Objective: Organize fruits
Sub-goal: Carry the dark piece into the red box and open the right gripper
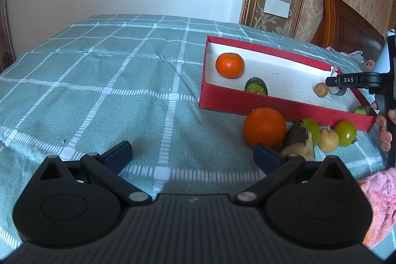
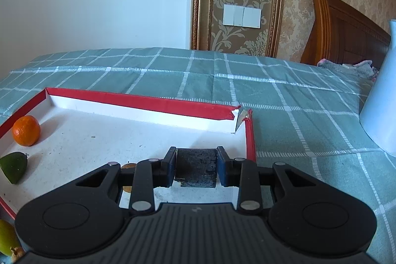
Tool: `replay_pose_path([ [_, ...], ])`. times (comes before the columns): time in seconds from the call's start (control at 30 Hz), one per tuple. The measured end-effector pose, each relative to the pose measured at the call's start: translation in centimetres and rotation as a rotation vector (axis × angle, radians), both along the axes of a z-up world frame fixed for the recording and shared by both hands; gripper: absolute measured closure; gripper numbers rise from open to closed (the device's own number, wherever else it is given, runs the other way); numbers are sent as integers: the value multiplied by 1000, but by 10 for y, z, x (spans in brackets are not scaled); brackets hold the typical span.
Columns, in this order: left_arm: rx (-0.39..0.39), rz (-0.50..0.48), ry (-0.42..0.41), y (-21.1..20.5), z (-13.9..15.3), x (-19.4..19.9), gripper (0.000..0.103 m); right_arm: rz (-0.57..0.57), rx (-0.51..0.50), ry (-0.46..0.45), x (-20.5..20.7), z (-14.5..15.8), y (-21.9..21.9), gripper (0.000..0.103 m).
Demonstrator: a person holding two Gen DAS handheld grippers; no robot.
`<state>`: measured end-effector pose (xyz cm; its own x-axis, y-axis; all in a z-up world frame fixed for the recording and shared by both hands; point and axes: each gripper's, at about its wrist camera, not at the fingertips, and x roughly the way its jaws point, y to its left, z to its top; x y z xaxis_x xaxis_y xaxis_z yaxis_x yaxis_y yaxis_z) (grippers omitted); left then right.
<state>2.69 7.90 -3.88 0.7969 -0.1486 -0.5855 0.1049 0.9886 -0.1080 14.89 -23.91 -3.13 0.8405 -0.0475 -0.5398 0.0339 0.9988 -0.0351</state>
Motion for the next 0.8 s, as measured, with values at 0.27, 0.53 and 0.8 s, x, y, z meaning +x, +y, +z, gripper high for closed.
replay_pose_path([
  [0.27,1,0,0,0,0,0,0,14,16,1,-7,2,-1,68],
  [0.53,-2,0,0,0,0,0,0,13,22,-30,-20,7,-2,45],
  [0.8,-5,0,-1,0,1,0,0,33,64,-68,-57,17,-7,40],
])
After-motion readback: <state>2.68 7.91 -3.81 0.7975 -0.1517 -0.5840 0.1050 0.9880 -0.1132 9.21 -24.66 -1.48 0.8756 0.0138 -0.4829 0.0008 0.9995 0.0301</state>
